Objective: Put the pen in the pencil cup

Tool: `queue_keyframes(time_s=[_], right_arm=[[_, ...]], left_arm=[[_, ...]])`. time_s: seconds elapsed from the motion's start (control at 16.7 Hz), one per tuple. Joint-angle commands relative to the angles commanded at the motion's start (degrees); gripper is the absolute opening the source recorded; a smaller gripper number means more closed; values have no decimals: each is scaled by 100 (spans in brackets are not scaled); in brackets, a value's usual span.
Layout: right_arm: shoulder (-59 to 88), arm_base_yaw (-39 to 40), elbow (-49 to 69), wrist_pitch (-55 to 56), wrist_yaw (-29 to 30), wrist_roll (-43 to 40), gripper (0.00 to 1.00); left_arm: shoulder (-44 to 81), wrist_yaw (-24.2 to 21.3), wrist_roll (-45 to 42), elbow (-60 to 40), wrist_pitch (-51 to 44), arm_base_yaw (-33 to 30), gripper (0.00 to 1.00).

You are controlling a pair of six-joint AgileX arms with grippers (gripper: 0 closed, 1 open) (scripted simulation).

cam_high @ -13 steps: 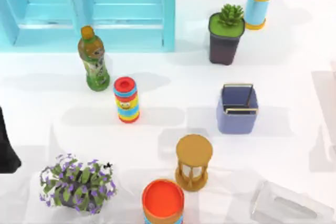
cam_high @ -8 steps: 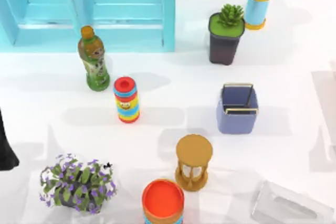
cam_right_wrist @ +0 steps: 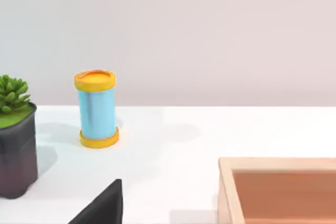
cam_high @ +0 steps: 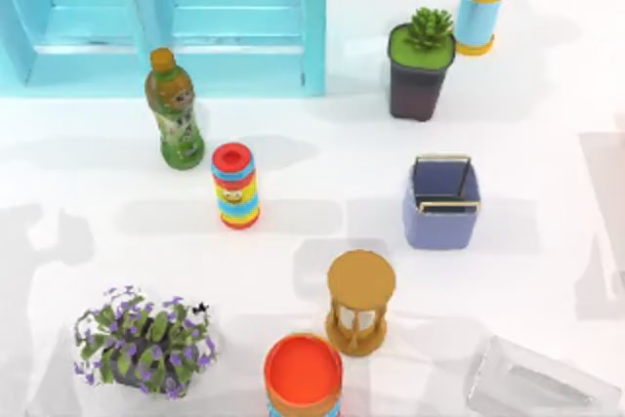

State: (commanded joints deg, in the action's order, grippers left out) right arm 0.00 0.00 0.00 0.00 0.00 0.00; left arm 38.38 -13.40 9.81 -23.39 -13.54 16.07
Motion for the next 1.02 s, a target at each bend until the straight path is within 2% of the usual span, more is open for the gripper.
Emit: queue_keyframes(time_s=[0.54,0.78,1.02], right_arm=[[0,0,0,0,0,0,100],[0,0,0,0,0,0,100],[0,0,0,0,0,0,100]], left_arm=[[4917,-1486,1164,-2764,-1330,1863,100],[6090,-1872,1511,-3424,-1782,2374,100],[6376,-1969,1605,-3584,-1910,2505,100]])
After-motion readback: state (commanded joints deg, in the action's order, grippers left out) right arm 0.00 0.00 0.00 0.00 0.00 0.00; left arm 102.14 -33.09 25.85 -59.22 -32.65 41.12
